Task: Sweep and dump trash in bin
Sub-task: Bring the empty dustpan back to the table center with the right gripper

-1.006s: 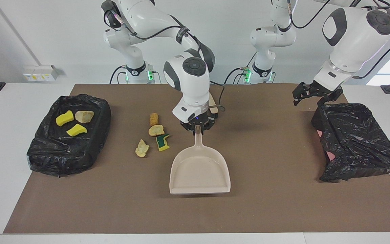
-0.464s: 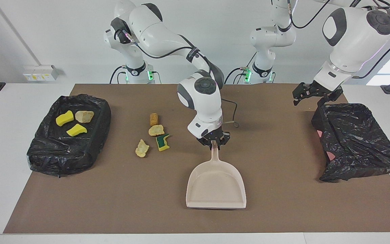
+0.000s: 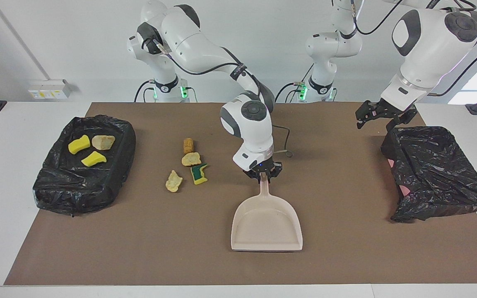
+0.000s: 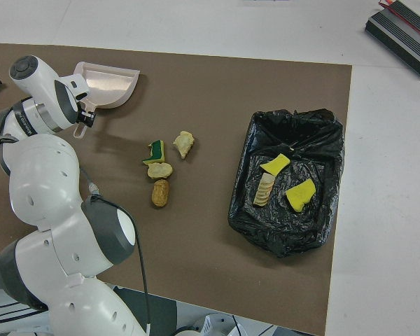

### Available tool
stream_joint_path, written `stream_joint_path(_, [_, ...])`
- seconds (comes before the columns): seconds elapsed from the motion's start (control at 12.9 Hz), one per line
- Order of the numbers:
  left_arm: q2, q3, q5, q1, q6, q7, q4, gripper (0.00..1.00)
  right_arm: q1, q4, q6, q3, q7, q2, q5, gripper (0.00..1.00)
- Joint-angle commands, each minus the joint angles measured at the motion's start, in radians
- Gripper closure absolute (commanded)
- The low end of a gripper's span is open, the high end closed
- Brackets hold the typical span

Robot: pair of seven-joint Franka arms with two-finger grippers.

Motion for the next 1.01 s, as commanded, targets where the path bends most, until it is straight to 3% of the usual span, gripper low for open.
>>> stream_joint_path(0.0, [0.019, -0.003, 0.003, -0.021, 0.058, -0.029, 0.026, 0.00, -0.002, -0.040, -0.101, 0.001, 0.005, -0.114, 0.015, 0.00])
stream_joint_path(0.15, [0.025, -0.006, 0.003, -0.036, 0.116, -0.052, 0.026, 0.00, -0.005, -0.083, -0.210, 0.004, 0.009, -0.218, 0.023, 0.00])
stream_joint_path(0.31, [0.051, -0.006, 0.005, -0.073, 0.188, -0.078, 0.029, 0.00, -0.013, -0.240, -0.262, 0.009, -0.008, -0.386, 0.082, 0.00])
stream_joint_path(0.46, [0.092, -0.006, 0.005, -0.114, 0.263, -0.118, 0.035, 0.00, 0.004, -0.406, -0.267, 0.013, -0.037, -0.537, 0.142, 0.00])
stream_joint_path(0.62, [0.147, -0.008, 0.008, -0.158, 0.290, -0.172, 0.049, 0.00, 0.074, -0.544, -0.264, 0.016, -0.043, -0.634, 0.145, 0.00])
stream_joint_path(0.93, [0.249, -0.006, 0.016, -0.258, 0.377, -0.282, 0.062, 0.00, 0.172, -0.831, -0.201, 0.019, -0.117, -0.803, 0.296, 0.00])
